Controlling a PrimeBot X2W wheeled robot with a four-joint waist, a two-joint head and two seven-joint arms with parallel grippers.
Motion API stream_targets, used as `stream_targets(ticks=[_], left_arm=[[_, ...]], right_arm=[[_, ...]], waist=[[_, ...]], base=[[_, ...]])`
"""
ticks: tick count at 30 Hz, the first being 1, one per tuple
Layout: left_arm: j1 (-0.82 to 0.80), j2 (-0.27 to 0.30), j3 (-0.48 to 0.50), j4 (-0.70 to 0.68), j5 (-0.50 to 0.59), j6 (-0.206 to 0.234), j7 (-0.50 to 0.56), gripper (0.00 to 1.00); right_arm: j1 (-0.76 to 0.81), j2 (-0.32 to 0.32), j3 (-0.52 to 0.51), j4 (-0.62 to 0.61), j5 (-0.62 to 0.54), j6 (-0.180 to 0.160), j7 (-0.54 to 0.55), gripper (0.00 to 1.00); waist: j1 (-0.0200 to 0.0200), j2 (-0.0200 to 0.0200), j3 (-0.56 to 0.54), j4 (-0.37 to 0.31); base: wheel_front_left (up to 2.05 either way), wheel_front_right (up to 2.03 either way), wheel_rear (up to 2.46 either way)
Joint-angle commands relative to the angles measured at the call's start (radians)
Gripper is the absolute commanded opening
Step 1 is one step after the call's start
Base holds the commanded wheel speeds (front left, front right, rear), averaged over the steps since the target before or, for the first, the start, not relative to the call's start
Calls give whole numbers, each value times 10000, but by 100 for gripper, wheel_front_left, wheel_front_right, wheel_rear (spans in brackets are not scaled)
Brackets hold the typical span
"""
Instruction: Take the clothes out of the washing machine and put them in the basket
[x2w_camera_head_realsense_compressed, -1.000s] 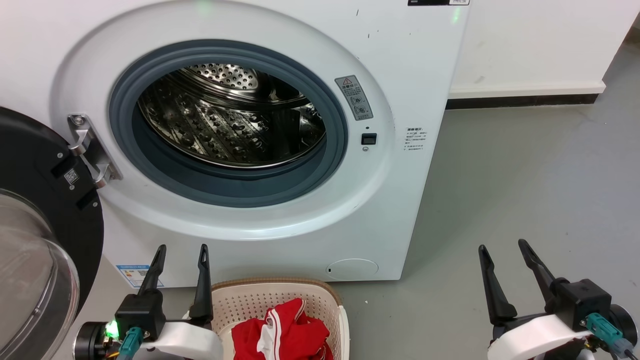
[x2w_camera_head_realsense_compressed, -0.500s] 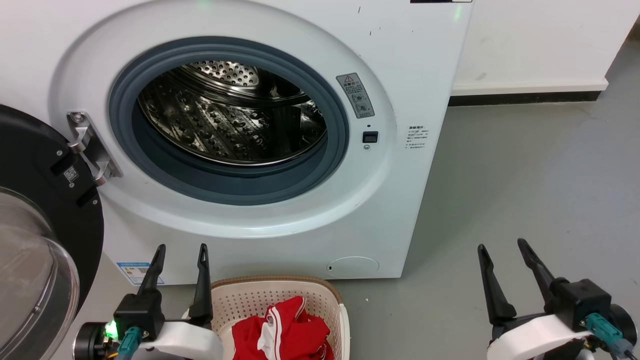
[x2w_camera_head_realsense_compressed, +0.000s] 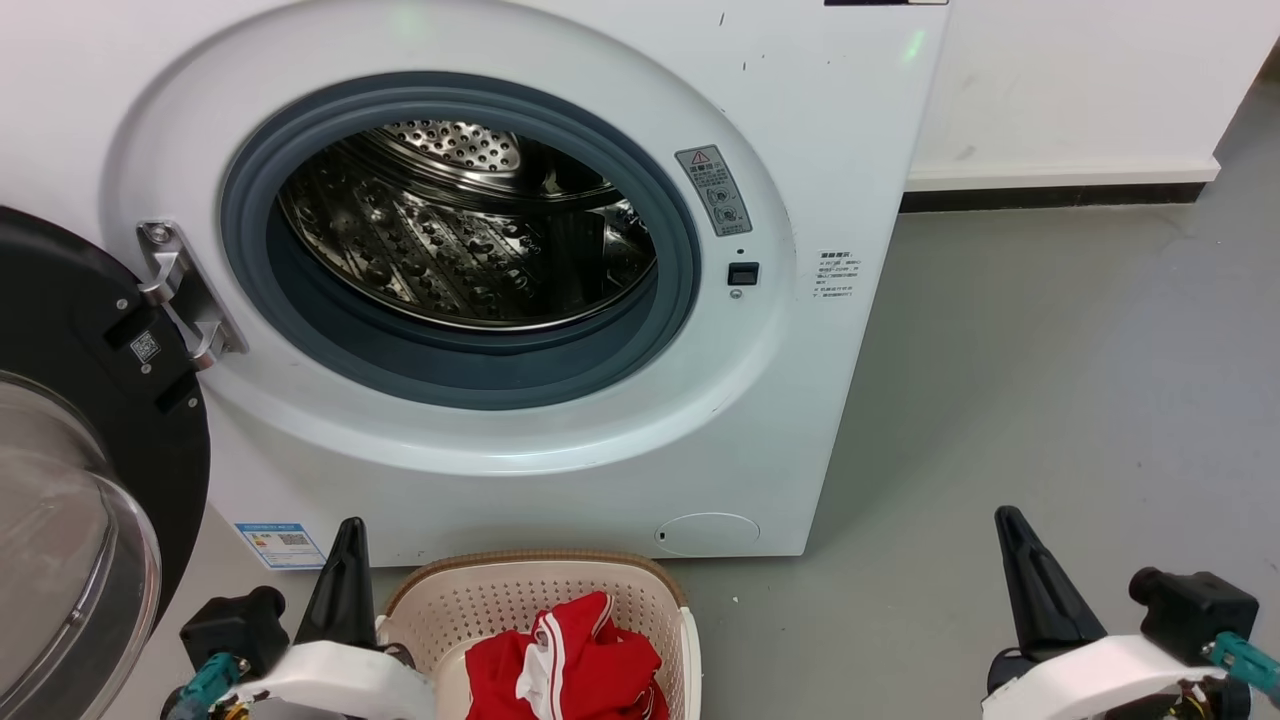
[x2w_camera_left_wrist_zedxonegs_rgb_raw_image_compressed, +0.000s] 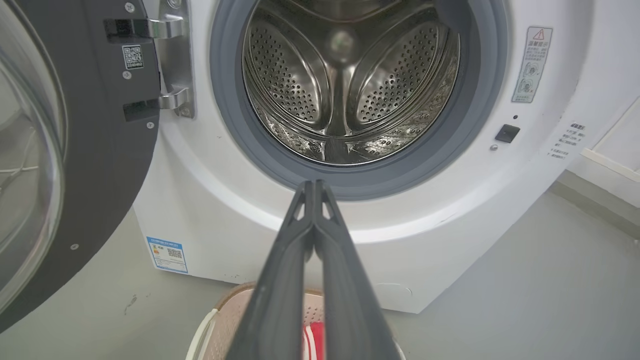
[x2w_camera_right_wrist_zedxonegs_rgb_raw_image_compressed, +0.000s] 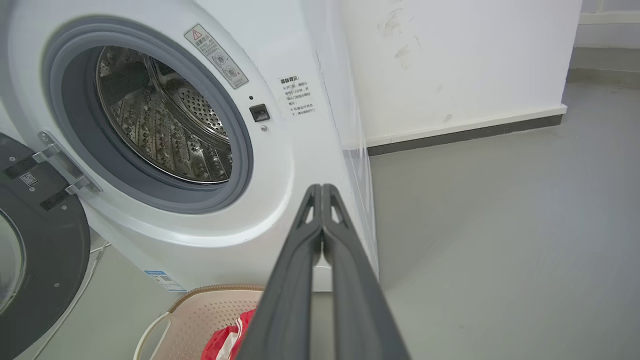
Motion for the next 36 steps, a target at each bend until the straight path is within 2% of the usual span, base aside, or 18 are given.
stream_targets(ticks=[1, 15, 36], left_arm=[[-279, -6, 53, -119, -454, -57, 64, 0], [-463, -65, 233, 45, -2884, -269, 556, 0], [-722, -128, 489, 295, -5751, -523, 1186, 0]], right_arm=[[-369, -79, -25, -56, 497, -1, 27, 0], [-680, -194, -109, 341, 3073, -2, 235, 0], [-1019, -270, -288, 795, 6055, -3, 546, 0]], waist=[[0, 0, 0, 4], [0, 0, 8, 43], [0, 0, 19, 98]], base=[[0, 0, 0], [0, 0, 0], [0, 0, 0]])
